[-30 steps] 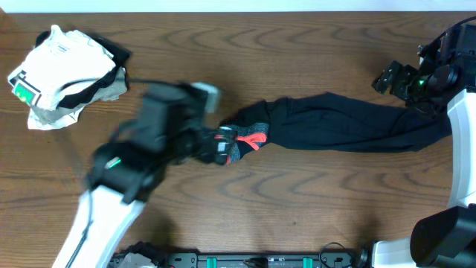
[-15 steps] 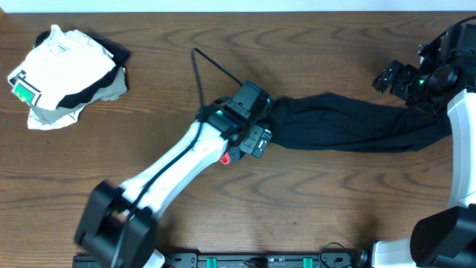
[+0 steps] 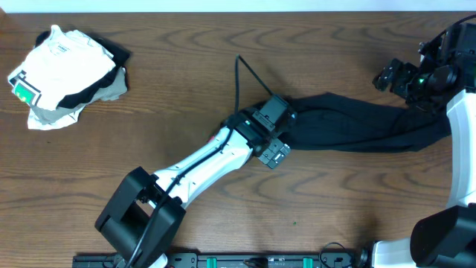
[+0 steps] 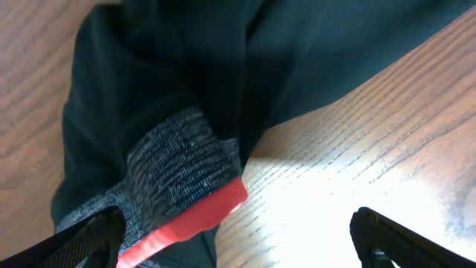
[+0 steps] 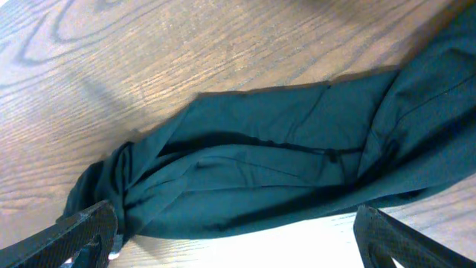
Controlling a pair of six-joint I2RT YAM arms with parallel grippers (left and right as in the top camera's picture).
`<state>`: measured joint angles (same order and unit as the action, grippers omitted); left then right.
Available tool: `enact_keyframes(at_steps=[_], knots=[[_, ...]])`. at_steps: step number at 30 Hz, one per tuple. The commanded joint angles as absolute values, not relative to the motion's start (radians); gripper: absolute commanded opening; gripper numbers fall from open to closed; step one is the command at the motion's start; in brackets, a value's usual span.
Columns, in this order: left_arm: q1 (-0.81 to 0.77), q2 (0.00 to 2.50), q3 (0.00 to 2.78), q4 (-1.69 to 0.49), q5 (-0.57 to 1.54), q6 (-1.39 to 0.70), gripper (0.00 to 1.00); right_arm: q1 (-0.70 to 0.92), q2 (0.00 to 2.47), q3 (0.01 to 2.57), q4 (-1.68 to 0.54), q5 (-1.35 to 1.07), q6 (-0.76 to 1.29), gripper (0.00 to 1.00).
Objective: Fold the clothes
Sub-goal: 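Reach the left gripper to the red-trimmed cuff and grasp it, then pull the cuff leftward with the left gripper, right gripper holding the other end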
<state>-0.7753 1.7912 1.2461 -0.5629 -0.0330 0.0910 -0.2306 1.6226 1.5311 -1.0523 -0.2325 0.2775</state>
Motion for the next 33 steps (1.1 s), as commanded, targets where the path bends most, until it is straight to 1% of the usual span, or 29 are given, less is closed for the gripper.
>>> enact_keyframes(at_steps=[1,9,17,28,33], knots=[[-0.774,1.790,1.263,-0.546,-0.091,0.120,0.98,-0.215,1.622,1.486,-1.039,-0.232,0.272,0.99],[-0.734,1.794,1.262,-0.488,-0.091,0.120,0.98,-0.216,1.622,1.403,-0.983,-0.232,0.272,0.99],[-0.713,1.798,1.259,-0.482,-0.034,0.120,0.98,-0.216,1.622,1.400,-0.979,-0.233,0.273,0.99],[-0.702,1.913,1.259,-0.461,-0.064,0.120,0.98,-0.216,1.622,1.400,-0.979,-0.233,0.272,0.99],[-0.696,1.923,1.259,-0.460,-0.066,0.120,0.98,-0.216,1.622,1.400,-0.976,-0.233,0.272,0.99]])
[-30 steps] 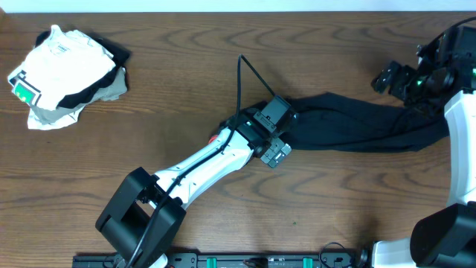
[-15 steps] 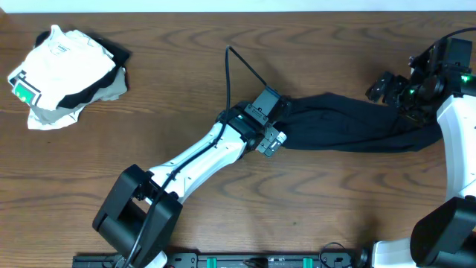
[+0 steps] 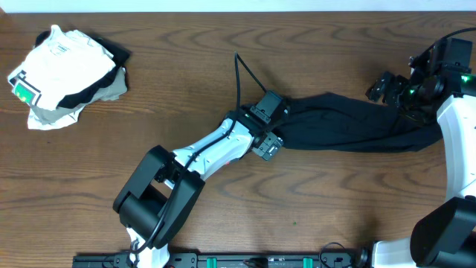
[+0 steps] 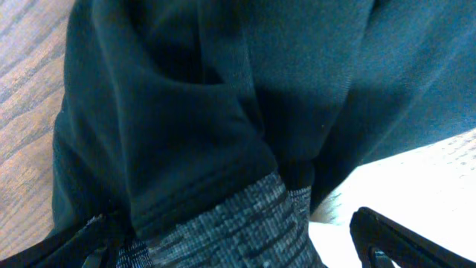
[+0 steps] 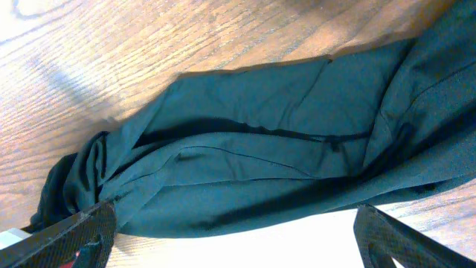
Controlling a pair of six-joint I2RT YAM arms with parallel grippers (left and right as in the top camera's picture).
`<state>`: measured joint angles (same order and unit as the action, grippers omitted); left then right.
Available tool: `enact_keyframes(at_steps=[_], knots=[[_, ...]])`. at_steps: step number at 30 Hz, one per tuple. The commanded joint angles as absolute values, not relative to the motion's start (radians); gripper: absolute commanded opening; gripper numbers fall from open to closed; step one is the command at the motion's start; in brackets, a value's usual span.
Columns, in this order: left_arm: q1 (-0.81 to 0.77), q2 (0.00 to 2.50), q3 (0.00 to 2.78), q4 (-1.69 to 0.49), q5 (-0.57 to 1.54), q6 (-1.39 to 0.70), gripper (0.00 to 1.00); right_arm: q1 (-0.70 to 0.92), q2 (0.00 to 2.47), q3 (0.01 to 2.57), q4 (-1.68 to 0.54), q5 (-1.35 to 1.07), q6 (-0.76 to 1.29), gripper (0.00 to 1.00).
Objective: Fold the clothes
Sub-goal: 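Pull the cuff leftward with the left gripper, right gripper holding the other end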
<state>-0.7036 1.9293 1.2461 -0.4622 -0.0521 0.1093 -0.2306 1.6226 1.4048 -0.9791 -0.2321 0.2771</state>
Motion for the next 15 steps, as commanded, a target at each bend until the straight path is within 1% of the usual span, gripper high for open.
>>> enact_keyframes(at_steps=[1,6,9,15], knots=[[-0.696,1.921,1.259,-0.458,-0.067,0.120,0.98,-0.216,1.622,1.400,-0.976,-0.232,0.272,0.99],[-0.696,1.905,1.259,-0.459,-0.124,0.120,1.00,-0.216,1.622,1.400,-0.976,-0.232,0.272,0.99],[-0.696,1.890,1.259,-0.458,-0.125,0.120,0.80,-0.216,1.622,1.400,-0.976,-0.232,0.272,0.99],[-0.696,1.875,1.259,-0.457,-0.142,0.120,0.58,-0.216,1.622,1.400,-0.976,-0.232,0.272,0.99]])
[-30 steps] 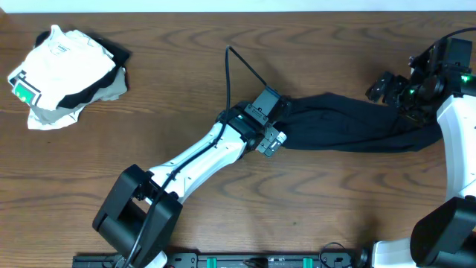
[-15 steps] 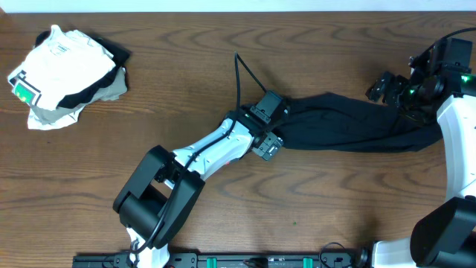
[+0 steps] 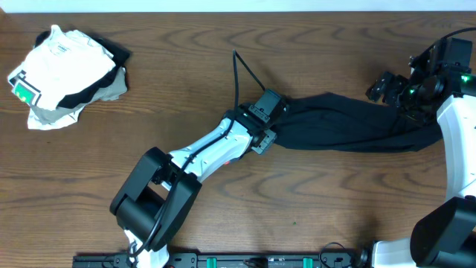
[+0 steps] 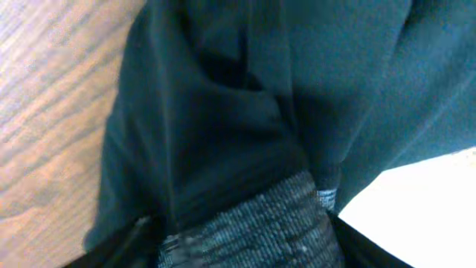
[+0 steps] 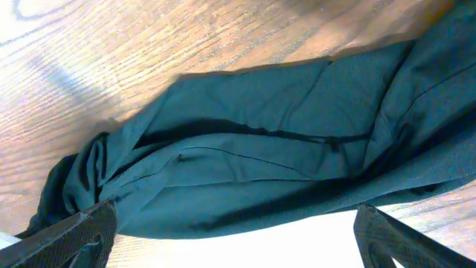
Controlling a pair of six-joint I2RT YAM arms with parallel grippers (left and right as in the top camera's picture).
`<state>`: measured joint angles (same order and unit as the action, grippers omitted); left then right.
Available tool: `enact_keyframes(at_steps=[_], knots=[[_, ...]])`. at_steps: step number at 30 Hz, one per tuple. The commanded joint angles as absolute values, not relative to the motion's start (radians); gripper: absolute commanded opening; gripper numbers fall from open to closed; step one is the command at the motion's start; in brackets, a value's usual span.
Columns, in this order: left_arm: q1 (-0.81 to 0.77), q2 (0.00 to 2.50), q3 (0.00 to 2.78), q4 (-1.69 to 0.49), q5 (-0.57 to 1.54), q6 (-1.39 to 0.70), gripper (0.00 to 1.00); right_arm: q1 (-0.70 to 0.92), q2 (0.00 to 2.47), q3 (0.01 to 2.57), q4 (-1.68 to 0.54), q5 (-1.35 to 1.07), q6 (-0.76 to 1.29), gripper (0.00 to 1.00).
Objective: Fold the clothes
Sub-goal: 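Pull the cuff leftward with the left gripper, right gripper holding the other end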
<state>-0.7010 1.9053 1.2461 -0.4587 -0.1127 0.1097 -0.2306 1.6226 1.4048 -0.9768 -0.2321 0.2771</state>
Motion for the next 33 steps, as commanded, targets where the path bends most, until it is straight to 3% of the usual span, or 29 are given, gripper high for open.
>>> enact_keyframes(at_steps=[1,4,7,8,17,33], knots=[[-0.696,1.875,1.259,-0.458,-0.159,0.120,0.52,-0.216,1.622,1.400,-0.976,-0.232,0.272,0.99],[-0.696,1.872,1.259,-0.458,-0.200,0.120,0.35,-0.216,1.622,1.400,-0.976,-0.232,0.272,0.99],[-0.696,1.866,1.259,-0.457,-0.216,0.120,0.09,-0.216,1.622,1.399,-0.975,-0.232,0.272,0.99],[-0.696,1.864,1.259,-0.457,-0.216,0.120,0.06,-0.216,1.622,1.399,-0.976,-0.232,0.272,0.99],[-0.680,1.829,1.260,-0.390,-0.486,0.120,0.06,-0.215,1.622,1.399,-0.976,-0.232,0.272,0.99],[-0.410,1.739,1.262,-0.267,-0.506,0.119,0.06,-0.215,1.622,1.398,-0.984,-0.234,0.273,0.99]])
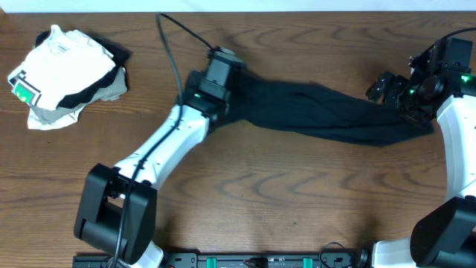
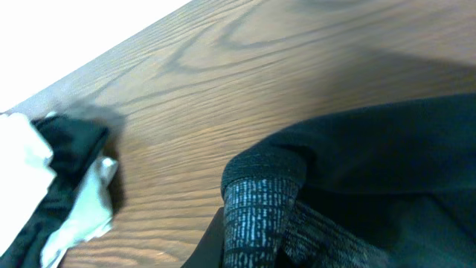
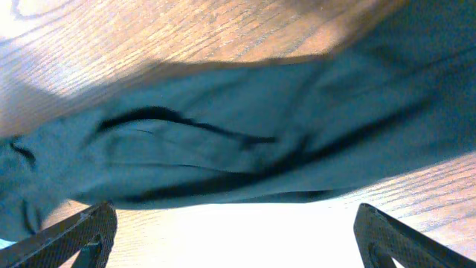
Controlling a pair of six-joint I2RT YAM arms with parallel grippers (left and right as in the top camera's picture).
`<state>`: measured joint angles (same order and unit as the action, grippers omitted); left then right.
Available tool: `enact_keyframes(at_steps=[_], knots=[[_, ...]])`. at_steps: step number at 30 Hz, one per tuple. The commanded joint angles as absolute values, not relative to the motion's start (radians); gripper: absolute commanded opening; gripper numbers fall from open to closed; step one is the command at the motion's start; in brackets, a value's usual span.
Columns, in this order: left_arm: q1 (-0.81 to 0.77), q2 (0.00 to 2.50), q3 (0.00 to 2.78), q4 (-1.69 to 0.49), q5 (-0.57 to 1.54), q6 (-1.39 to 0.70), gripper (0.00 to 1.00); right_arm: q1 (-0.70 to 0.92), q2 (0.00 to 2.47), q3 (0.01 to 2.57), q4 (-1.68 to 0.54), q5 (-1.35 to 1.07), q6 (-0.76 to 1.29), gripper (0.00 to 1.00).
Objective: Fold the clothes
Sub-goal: 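Pull the cuff leftward with the left gripper, right gripper holding the other end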
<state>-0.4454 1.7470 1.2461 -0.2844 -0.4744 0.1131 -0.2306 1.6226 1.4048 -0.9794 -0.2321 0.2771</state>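
Note:
A long dark garment [image 1: 327,115] lies stretched across the table [image 1: 297,201] from upper middle to right. Its left end, with a grey heathered band [image 2: 260,216], is in my left gripper [image 1: 223,97], which is shut on it; the fingers are hidden by cloth in the left wrist view. My right gripper [image 1: 387,85] hovers open over the garment's right end [image 3: 223,149], its fingers [image 3: 82,238] wide apart with nothing between them.
A pile of white, grey and black clothes [image 1: 63,74] sits at the table's far left corner, also seen in the left wrist view as the pile [image 2: 44,186]. The left arm's cable [image 1: 171,45] loops above the table near the back edge.
My left gripper has moved from the table's middle to the upper left with the garment's end in it. The garment now lies longer and more stretched out. The right arm has not moved.
My left gripper stood open beside the garment's left end, showing a grey band and red tag. It then sat closer over that end, then shut on the band. Now that end lies further up and left, and the garment is drawn out. The right gripper stayed open throughout.

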Motion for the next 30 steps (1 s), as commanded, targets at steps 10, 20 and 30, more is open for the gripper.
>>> enact_keyframes(at_steps=[10,20,30], knots=[[-0.268,1.745,1.261,-0.243,-0.454,0.115,0.40,-0.195,1.622,1.398,-1.000,-0.237,0.273,0.99],[-0.095,1.740,1.261,-0.299,-0.453,-0.019,0.68,-0.154,1.622,1.398,-1.013,-0.236,0.272,0.99],[-0.171,1.697,1.261,-0.518,-0.083,-0.104,0.75,-0.143,1.622,1.398,-1.010,-0.220,0.273,0.99]])
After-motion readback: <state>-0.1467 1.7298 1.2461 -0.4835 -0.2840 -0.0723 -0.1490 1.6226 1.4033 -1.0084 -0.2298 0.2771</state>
